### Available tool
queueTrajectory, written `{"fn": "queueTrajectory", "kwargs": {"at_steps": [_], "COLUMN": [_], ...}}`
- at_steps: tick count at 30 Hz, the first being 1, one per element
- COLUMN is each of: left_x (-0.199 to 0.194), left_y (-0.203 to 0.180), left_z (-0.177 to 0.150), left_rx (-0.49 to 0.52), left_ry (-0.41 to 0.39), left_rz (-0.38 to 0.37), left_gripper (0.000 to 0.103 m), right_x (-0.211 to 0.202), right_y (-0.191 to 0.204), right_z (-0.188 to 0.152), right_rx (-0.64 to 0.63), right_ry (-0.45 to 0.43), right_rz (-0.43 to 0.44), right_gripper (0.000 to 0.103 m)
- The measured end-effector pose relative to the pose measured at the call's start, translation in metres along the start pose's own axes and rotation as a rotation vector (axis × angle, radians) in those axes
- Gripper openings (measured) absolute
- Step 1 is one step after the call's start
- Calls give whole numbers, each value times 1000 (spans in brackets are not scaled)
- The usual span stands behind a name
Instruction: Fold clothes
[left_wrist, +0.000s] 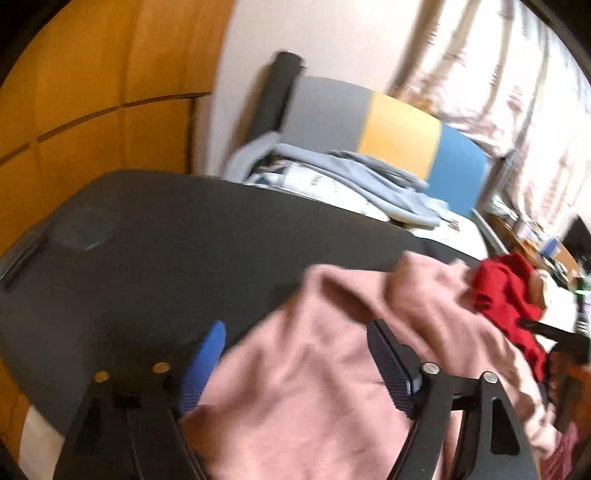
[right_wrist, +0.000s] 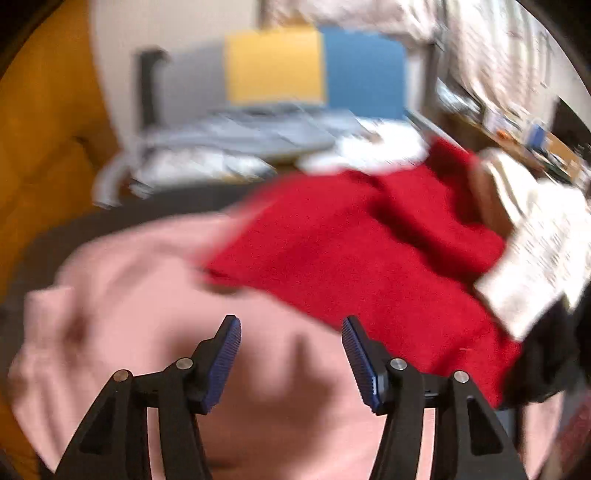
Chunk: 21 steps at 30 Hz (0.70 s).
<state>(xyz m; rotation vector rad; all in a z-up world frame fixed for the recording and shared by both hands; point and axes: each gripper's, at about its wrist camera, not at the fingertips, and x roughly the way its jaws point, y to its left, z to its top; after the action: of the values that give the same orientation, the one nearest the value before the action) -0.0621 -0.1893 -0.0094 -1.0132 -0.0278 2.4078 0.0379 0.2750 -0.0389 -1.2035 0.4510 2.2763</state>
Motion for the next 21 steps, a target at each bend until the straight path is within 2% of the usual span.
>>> {"fn": "queueTrajectory", "kwargs": {"at_steps": [3,6,8,11,13,14,15,16,19,21], "left_x": [20,48,67,90,105,112,114,117,123,124], "left_y": [-53,-107,-131,-150,-156,-156,-153,-151,-143,-140], "left_z": [4,3,4,3,0,-3,-6,-9,-15,-16], "left_rx": [118,244,287,306,311,310,304,297,269,254], "left_ry": [48,92,124,162,197,216,225,233,245,243], "left_rz": [-57,-58,-52,-38,-22,-12,-9,-6,-12,-17], "left_gripper": [83,83,83,83,83,83,83,83,84,84], "right_x": [23,37,49,56,64,66,67,64,52,38], "right_y": [-8,9,23,31,40,37,33,24,-7,-27], "right_z": [3,5,7,13,19,22,24,25,28,26], "right_rx": [-6,-80,-127,-152,-175,-163,-146,-109,19,63], "right_ry": [34,40,48,5,7,3,-3,-7,-18,-51], "right_rz": [39,77,60,7,-10,-17,-24,-21,-6,-36], "right_gripper": [58,58,58,58,47,34,15,10,9,9]}}
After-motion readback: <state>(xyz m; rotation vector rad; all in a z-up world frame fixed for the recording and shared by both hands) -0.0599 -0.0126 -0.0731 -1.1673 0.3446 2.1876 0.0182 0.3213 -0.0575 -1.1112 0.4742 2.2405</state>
